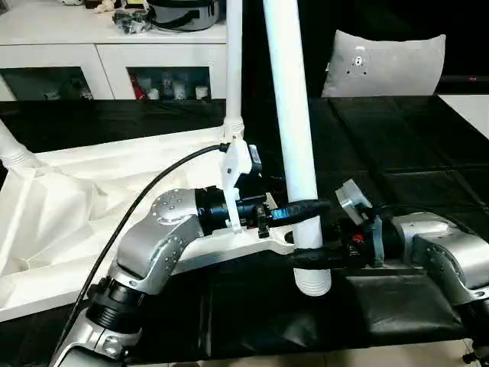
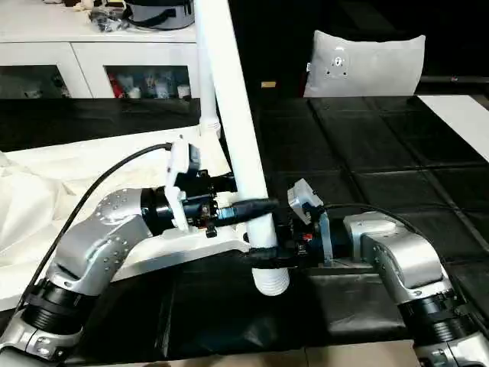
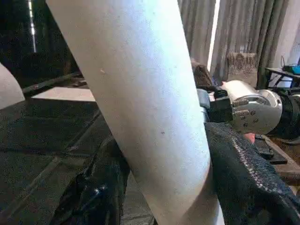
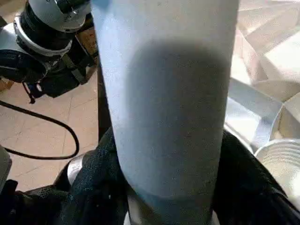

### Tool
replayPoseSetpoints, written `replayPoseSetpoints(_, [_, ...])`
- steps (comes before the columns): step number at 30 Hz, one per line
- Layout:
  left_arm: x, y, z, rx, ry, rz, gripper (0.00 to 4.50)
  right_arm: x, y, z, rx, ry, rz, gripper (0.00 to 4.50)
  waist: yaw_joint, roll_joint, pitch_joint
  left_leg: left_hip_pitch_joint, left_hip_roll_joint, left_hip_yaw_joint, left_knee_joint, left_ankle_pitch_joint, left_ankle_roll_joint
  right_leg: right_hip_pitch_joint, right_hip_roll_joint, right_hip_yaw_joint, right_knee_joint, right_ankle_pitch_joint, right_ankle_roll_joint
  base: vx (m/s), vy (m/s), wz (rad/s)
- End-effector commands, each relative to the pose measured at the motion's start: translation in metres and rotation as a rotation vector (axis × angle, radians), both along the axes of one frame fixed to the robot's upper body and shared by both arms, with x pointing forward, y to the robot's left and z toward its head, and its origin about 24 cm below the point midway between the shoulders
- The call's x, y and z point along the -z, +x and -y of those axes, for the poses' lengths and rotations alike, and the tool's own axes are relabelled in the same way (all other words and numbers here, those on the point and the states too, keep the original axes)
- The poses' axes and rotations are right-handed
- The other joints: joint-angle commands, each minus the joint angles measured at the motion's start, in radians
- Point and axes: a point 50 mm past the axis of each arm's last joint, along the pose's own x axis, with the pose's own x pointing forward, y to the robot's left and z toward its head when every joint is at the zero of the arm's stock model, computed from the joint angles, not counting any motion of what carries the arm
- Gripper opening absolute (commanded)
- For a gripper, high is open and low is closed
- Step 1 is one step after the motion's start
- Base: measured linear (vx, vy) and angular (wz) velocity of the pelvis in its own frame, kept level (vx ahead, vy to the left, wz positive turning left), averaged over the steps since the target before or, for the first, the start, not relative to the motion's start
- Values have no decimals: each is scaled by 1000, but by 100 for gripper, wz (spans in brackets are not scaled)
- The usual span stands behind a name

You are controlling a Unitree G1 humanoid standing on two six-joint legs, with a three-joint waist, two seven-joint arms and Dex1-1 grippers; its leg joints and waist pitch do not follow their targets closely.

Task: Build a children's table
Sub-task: Insert table leg to table base

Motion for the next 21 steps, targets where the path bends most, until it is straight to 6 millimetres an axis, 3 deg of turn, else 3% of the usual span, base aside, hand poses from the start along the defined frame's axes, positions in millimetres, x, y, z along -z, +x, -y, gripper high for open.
replayPoseSetpoints(1, [5,8,-10,-99,14,-99,224,-8,1,-4,-32,43,-3,188,1,-18,-63,-11,17,9,-68,-125,58,63,-53,48,-80,-447,-60,0,0,0])
replayPoseSetpoints(4, [1,4,-6,-55,-116,-291,218,-8,1,-4,-27,44,-1,188,1,-17,-65,-9,16,12,-64,-128,56,62,-52,47,-77,-443,-81,0,0,0])
replayPoseSetpoints(10, [0,6,-2,-42,-238,-450,209,-6,2,-5,-21,45,3,188,1,-20,-64,-10,12,12,-64,-134,63,62,-48,42,-86,-468,-56,0,0,0])
replayPoseSetpoints(21, [-15,13,-6,-140,-251,-353,209,-4,10,-7,45,24,39,188,0,-22,-63,-10,10,12,-64,-126,58,61,-49,41,-89,-484,-32,0,0,0])
